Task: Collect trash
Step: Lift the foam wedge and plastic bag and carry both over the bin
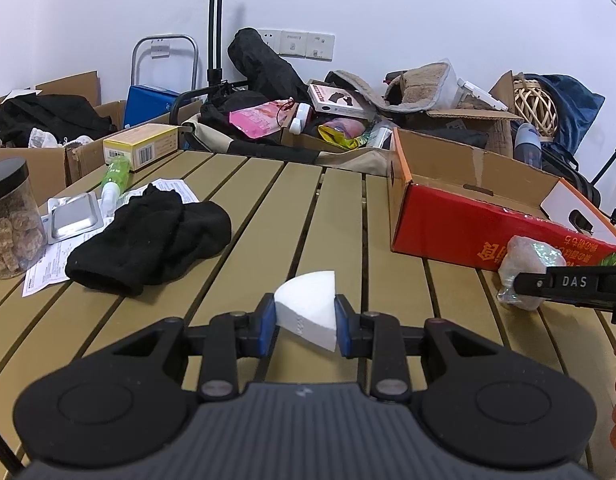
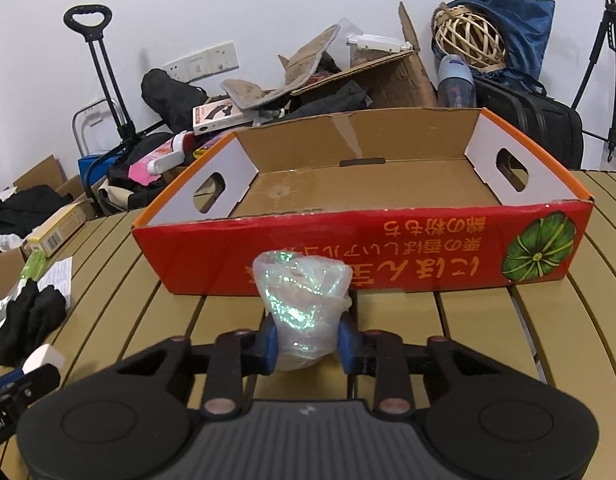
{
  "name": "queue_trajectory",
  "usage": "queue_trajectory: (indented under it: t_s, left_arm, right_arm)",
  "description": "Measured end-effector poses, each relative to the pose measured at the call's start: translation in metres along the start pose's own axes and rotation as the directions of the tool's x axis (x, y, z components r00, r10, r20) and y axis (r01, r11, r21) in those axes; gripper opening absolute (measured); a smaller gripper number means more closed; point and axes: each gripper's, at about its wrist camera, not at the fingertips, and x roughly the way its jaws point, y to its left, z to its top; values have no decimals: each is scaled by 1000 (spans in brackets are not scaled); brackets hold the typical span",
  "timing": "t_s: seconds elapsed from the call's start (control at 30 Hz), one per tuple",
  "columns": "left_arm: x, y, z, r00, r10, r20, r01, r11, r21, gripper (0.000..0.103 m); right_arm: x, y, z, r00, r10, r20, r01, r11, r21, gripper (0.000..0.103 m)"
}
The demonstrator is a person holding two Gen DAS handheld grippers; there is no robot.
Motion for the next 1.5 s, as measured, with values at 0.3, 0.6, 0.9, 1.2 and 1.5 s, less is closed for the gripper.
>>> queue_trajectory:
  t_s: [0.3,0.6,0.9,1.2,1.5]
  left_arm:
    - [-7,-3,0,1000,-7,13,7,1000,2,31]
    - [-32,-10,-1,999,-48,13,48,999,4,31]
    - [-94,-16,-4,995,-62,75,61,998,16,31]
    - [-177,-17,-21,985,-93,143,89,995,36,31]
    - [-254,-18,-79,974,-143,178,137,990,45,31]
  right_arm:
    - [-21,-8,-6,998,52,27,-53,998,26,24]
    - [-59,-8,-16,996,73,58,-74,997,20,23]
    - [-125,-18,-31,991,75,107,-76,997,11,23]
    - [-209,-19,-71,985,75,152,-67,996,-57,23]
    - [-296,-21,-135,976,105,194,-81,988,-128,23]
